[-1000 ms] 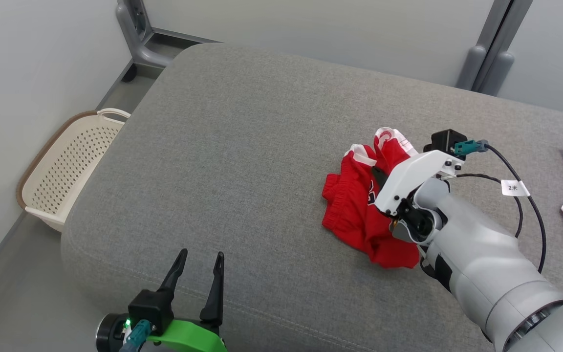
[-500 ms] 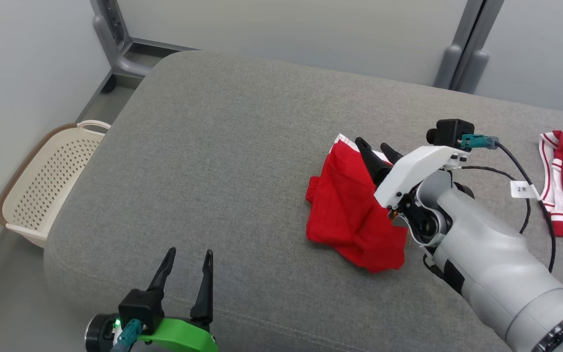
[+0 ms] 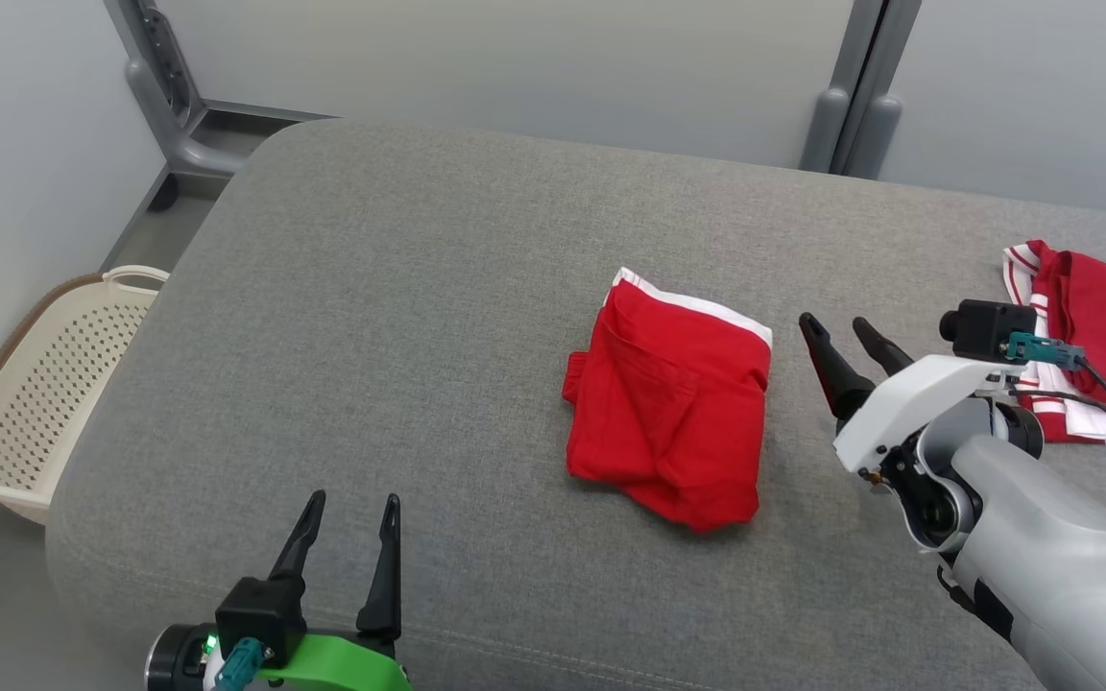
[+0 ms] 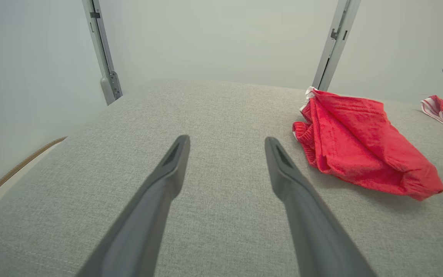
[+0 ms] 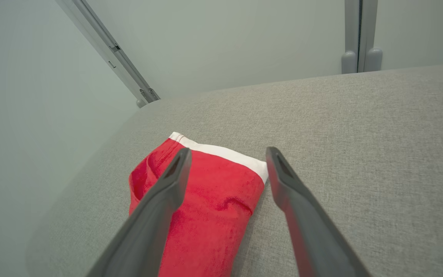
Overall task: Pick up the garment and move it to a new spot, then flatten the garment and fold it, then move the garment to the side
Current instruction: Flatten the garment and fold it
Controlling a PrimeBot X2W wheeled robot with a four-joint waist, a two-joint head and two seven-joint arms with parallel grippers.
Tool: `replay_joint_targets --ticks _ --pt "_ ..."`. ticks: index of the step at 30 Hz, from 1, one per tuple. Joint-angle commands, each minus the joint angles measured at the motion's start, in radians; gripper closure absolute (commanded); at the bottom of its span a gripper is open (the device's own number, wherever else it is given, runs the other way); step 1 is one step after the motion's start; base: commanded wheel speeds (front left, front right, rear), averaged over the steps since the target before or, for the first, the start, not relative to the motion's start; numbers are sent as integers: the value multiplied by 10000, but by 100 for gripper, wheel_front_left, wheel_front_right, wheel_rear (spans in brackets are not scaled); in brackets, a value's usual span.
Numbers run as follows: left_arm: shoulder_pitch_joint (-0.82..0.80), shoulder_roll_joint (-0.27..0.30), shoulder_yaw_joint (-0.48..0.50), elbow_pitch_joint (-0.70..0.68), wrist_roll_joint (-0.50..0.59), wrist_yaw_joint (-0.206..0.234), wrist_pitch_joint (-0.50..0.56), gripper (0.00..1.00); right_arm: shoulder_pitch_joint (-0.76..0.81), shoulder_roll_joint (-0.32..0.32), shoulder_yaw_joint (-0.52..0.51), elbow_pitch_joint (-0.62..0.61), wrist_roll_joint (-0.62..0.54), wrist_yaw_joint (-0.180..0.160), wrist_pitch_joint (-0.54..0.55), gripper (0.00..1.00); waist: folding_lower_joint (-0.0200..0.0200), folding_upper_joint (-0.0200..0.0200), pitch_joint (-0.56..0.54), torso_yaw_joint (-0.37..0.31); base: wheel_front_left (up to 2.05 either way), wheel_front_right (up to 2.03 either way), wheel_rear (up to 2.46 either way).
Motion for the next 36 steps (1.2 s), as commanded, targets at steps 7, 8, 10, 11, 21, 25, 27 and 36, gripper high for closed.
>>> replay_joint_targets --ticks 7,8,10,11,21,25,27,36 --pt "-28 15 48 -38 138 -108 -37 0 -89 15 156 356 -718 -1 -125 2 0 -1 134 -100 0 0 0" --pt "-56 14 32 -34 142 -126 -37 0 -103 70 163 425 -818 -1 -130 33 0 -1 147 -83 0 0 0" --pt "-99 13 6 -23 148 -151 -37 0 -171 79 207 605 -1290 -1 -115 100 0 -1 174 -36 0 0 0" --pt "-114 12 2 -17 141 -164 -37 0 -194 130 141 646 -1494 -1 -116 100 0 -1 191 -11 0 0 0" --pt "-293 8 -13 -80 87 -190 -37 0 308 937 -899 1045 -3690 -1 -121 100 0 -1 552 266 0 0 0" --pt "-471 7 -147 -63 -24 -206 -37 0 178 1230 -1281 1311 -4163 -1 -121 100 0 -1 843 423 0 0 0" --pt "-545 8 -206 -72 -75 -191 -37 0 111 1374 -1423 1461 -4337 -1 -122 100 0 -1 956 498 0 0 0" --pt "-745 5 -378 -10 -134 -111 -37 0 46 1862 -1812 2314 -4956 -3 -122 100 0 -1 1208 797 0 0 0"
